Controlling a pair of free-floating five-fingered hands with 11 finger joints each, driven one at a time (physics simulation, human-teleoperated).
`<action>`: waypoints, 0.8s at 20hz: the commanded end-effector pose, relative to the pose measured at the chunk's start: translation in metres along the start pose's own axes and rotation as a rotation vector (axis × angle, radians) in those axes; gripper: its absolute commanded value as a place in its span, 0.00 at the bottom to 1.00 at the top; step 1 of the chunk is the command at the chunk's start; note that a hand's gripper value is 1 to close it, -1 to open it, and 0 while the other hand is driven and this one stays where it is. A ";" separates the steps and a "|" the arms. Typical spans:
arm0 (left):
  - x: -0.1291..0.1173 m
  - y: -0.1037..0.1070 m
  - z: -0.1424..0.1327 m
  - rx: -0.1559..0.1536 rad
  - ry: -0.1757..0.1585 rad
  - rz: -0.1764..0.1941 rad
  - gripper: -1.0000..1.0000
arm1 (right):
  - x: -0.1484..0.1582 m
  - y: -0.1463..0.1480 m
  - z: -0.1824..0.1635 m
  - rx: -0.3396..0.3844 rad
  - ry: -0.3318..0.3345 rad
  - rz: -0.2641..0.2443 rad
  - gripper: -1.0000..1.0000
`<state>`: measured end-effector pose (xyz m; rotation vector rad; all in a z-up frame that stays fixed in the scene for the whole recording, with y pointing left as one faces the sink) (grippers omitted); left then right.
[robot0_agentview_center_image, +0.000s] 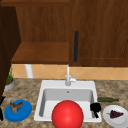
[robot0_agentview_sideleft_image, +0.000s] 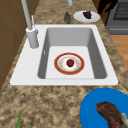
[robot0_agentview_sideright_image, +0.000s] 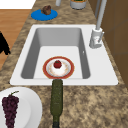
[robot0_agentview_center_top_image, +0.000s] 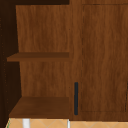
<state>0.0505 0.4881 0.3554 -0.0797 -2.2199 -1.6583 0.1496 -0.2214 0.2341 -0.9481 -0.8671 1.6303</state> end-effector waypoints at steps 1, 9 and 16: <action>0.003 0.025 0.007 0.020 -0.003 0.005 0.00 | 0.000 0.000 0.000 0.000 0.000 0.000 0.50; 0.022 0.090 0.013 -0.003 0.020 0.032 0.00 | 0.000 0.000 0.000 0.000 0.000 0.000 0.50; 0.041 0.136 0.010 -0.010 0.018 0.050 0.00 | 0.000 0.000 0.000 0.000 0.000 0.000 0.50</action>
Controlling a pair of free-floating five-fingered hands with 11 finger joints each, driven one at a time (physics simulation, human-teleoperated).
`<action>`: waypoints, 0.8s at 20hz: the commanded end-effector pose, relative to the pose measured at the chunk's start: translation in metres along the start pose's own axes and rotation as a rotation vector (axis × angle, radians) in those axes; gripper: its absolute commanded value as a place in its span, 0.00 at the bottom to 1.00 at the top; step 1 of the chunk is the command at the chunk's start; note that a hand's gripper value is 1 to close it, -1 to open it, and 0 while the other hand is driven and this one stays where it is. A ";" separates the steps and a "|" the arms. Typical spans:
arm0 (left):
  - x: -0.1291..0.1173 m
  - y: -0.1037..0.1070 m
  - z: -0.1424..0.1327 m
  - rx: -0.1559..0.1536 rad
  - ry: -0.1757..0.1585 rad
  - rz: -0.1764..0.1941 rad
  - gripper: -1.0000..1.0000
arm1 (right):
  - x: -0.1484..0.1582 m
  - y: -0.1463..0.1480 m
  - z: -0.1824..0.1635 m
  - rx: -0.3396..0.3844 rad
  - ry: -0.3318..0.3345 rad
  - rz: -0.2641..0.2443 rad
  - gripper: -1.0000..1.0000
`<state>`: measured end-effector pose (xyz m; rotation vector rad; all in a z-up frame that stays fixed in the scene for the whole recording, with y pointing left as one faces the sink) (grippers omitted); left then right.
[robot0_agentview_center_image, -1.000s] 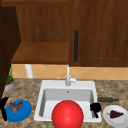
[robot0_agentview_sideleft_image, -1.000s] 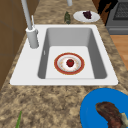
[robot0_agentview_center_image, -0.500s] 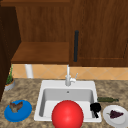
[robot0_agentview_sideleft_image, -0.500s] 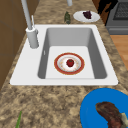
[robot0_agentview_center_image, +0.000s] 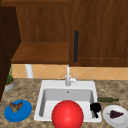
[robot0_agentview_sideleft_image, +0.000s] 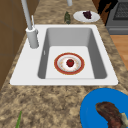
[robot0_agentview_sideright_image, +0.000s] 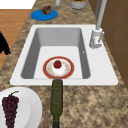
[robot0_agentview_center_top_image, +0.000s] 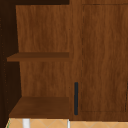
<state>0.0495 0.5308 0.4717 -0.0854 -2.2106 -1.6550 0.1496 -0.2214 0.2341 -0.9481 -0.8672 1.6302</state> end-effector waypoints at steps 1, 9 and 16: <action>0.017 0.019 -0.002 -0.008 0.015 0.048 0.00 | 0.000 0.000 0.000 0.000 0.000 0.000 0.50; 0.062 0.061 -0.016 -0.005 0.008 0.034 0.00 | 0.000 0.000 0.000 0.000 0.000 0.000 0.50; 0.102 0.092 -0.033 -0.006 0.010 0.039 0.00 | 0.000 0.000 0.000 0.000 0.000 0.000 0.50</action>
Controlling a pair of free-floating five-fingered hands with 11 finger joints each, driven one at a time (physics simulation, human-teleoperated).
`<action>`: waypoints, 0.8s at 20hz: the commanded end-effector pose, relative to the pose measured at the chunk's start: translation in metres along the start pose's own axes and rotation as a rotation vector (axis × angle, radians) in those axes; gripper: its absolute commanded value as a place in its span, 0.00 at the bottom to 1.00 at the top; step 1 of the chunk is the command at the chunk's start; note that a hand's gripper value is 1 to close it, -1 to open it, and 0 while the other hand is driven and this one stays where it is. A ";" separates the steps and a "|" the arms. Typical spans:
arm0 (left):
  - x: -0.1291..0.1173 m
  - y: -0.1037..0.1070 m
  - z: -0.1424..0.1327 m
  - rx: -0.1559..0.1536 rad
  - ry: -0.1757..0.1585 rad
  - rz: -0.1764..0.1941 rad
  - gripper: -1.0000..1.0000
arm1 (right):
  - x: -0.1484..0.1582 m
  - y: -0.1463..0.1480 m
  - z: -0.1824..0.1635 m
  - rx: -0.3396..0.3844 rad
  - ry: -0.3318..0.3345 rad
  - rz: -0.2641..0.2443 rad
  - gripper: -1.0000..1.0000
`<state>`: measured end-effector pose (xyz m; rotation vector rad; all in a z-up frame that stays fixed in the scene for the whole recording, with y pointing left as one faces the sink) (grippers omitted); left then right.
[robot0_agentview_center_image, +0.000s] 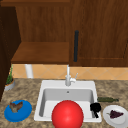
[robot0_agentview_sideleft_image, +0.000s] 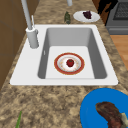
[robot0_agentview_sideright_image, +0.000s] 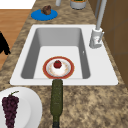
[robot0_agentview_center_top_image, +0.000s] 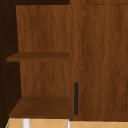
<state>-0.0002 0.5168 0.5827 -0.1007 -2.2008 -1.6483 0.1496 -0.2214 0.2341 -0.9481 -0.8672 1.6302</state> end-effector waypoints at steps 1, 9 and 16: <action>0.024 0.005 -0.004 -0.001 0.001 0.003 0.00 | 0.000 0.000 0.000 0.000 0.000 0.000 0.50; 0.081 0.018 -0.025 0.020 -0.020 -0.079 0.00 | 0.000 0.000 0.000 0.000 0.000 0.000 0.50; 0.126 0.047 -0.065 0.010 -0.005 -0.063 0.00 | 0.000 0.000 0.000 0.000 0.000 0.000 0.50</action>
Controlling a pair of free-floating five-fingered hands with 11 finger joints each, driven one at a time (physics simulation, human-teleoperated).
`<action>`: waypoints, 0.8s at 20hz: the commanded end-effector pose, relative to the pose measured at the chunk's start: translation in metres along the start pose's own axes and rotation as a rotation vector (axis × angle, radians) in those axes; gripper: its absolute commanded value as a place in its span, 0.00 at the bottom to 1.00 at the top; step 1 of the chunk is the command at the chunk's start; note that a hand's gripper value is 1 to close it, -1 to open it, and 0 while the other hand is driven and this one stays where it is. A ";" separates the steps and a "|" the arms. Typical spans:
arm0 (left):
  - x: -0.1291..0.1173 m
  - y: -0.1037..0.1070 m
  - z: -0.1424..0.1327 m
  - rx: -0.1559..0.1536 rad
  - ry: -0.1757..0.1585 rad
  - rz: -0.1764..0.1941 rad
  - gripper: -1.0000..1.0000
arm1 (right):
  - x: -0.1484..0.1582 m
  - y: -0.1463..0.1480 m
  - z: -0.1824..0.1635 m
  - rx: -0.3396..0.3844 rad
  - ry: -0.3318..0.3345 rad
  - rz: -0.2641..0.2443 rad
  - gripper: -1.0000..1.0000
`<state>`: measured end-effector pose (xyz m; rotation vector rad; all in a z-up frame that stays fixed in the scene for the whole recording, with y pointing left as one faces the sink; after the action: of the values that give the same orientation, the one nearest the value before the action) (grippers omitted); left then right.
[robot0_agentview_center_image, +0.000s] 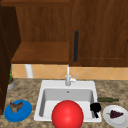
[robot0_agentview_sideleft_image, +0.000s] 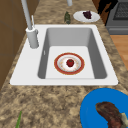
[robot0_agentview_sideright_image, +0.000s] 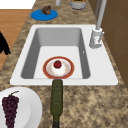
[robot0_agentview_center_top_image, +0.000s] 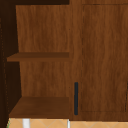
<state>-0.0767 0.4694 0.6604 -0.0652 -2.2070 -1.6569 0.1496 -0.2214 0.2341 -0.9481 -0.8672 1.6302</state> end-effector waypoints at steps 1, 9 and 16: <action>0.026 0.017 -0.028 0.007 -0.012 -0.037 0.00 | 0.000 0.000 0.000 0.000 0.000 0.000 0.50; 0.049 0.036 -0.079 0.001 0.021 -0.021 0.00 | 0.000 0.000 0.000 0.000 0.000 0.000 0.50; 0.061 0.034 -0.118 -0.007 0.060 -0.012 0.00 | 0.000 0.000 0.000 0.000 0.000 0.000 0.50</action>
<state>-0.0920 0.3799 0.7320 -0.0173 -2.1617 -1.6594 0.1496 -0.2214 0.2341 -0.9481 -0.8672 1.6302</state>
